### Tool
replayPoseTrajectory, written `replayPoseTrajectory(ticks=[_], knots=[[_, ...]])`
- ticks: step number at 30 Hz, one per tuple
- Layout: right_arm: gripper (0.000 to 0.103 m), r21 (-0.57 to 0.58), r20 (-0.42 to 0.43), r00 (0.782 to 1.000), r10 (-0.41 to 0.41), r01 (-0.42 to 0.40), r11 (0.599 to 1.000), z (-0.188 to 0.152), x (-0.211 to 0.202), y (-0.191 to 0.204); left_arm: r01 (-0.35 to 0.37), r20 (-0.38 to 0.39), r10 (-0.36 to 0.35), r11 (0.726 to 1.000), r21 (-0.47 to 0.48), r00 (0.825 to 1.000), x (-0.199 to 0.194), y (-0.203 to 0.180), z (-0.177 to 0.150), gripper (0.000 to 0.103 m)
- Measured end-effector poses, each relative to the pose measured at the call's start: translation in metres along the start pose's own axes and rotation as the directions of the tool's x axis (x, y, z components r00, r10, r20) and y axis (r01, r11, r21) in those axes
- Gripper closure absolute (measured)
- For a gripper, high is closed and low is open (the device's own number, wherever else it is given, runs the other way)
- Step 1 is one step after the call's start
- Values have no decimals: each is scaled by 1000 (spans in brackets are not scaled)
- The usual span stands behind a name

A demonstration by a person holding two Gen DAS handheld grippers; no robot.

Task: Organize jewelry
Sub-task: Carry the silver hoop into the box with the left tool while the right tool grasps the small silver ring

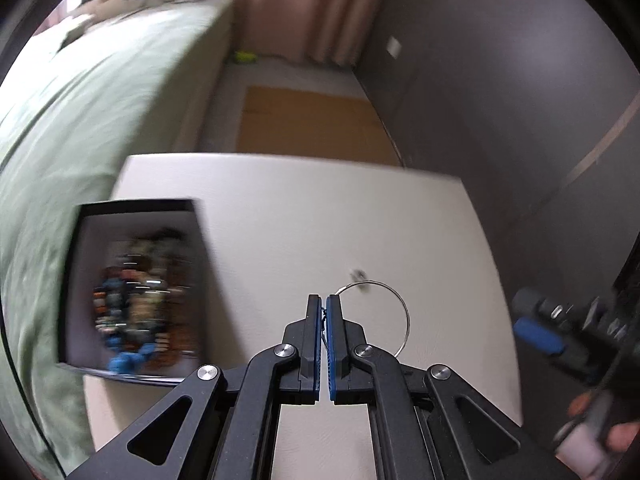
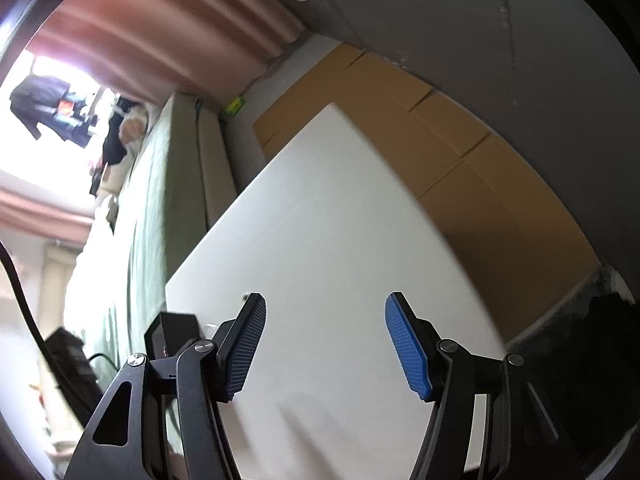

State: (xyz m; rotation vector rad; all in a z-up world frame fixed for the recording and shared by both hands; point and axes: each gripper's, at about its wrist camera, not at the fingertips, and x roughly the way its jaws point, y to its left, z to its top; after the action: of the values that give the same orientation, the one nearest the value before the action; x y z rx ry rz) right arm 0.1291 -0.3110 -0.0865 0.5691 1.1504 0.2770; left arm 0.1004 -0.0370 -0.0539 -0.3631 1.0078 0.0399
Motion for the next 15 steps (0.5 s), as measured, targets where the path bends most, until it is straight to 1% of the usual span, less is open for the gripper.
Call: replayPoseTrajectory(ticks=[3,5,6,7,9,11,15], knots=[[40,-47,-3,1000,23,-23,999,-4,10,16,14,44,-12,999,-50,999,-21,22,14,102],[41,-97,4,1000,20,-19,995,-8,19,32,15,70,-10,997,-70,998,-31,34,17,102],[44,-111,3,1000,19,-19,994,-9,21,36,12,80,-6,997,-77,997,-36,40,18,102],[49,-126,-3,1000,23,-23,992,-10,26,41,12,84,-5,997,-83,996,-39,45,18,102],[55,-149,-13,999,37,-38,988,-11,36,53,13,90,-4,995,-99,996,-45,59,19,102],[60,-180,-17,1000,17,-19,984,-11,48,64,3,97,8,994,-112,995,-46,70,23,102],[70,-219,-39,999,-15,6,976,-9,68,76,6,107,10,988,-155,994,-50,94,28,101]])
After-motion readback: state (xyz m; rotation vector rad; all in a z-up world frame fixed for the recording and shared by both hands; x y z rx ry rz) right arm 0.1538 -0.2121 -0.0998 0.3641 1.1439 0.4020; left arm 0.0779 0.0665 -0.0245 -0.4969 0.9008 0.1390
